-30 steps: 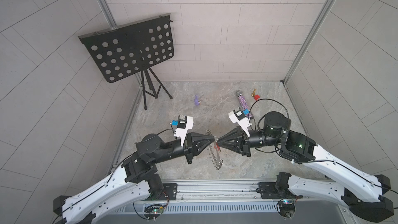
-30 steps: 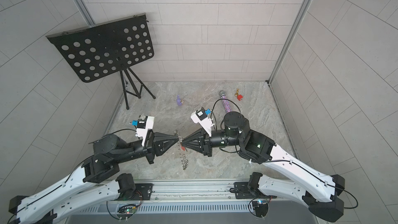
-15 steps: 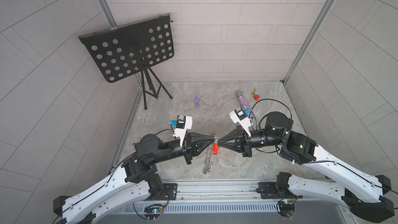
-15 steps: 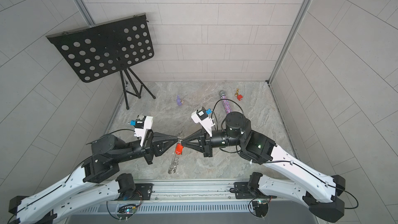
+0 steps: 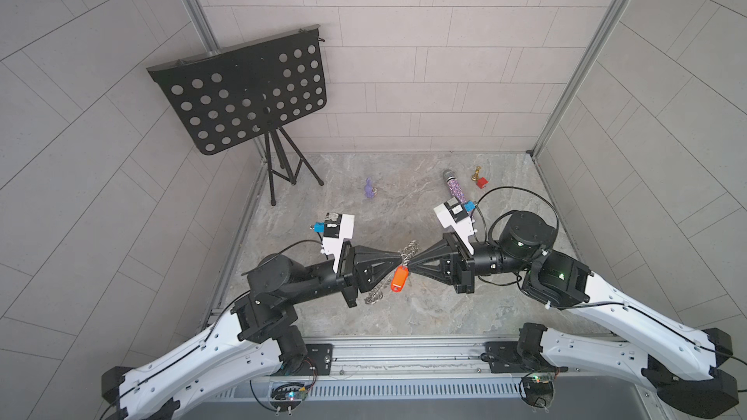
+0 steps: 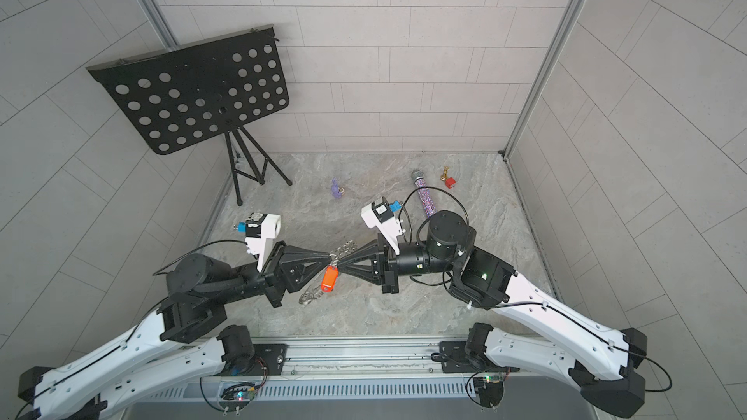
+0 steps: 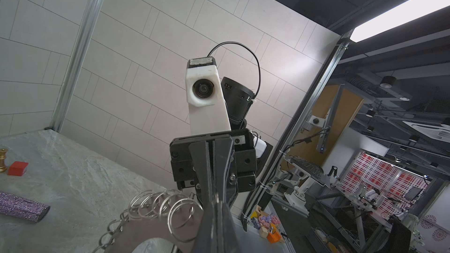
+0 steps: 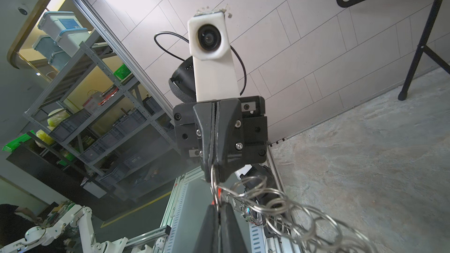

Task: Attach keys to a key ring
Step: Adjust the key on the keyring.

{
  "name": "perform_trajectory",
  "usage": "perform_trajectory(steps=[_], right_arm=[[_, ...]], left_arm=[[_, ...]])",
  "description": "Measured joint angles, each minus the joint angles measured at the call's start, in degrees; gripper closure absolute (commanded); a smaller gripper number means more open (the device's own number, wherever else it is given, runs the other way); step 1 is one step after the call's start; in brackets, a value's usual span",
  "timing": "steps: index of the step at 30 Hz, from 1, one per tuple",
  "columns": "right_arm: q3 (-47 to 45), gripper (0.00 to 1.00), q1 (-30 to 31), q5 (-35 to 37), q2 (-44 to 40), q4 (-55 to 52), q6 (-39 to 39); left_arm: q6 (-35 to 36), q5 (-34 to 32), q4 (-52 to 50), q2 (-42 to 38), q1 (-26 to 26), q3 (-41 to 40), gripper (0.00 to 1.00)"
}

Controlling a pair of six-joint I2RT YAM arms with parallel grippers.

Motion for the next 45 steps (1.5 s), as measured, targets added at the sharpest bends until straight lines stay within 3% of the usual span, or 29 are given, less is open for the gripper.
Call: perform_trajectory(steps=[12,16,20,45], right_arm=[[-0.7,0.78,0.0,0.4,0.2,1.2,1.7],[-1.2,0.85,0.0,0.5,0.2,1.3,1.8],[-1.3,0.99,0.0,0.3,0.2,1.4,2.1],[-1.8,1.00,0.0,-2.2,2.8,8.5,6.0]], left_arm=[[-0.1,0.2,1.6,-0.1,0.0,-0.1,1.00],[0.0,0.2,1.5,-0.1,0.0,-0.2,1.00],[0.0,0.0,1.5,-0.2,0.0,-0.4,1.00],[-1.5,-0.2,5.3,0.2,0.3,-1.8,1.00]])
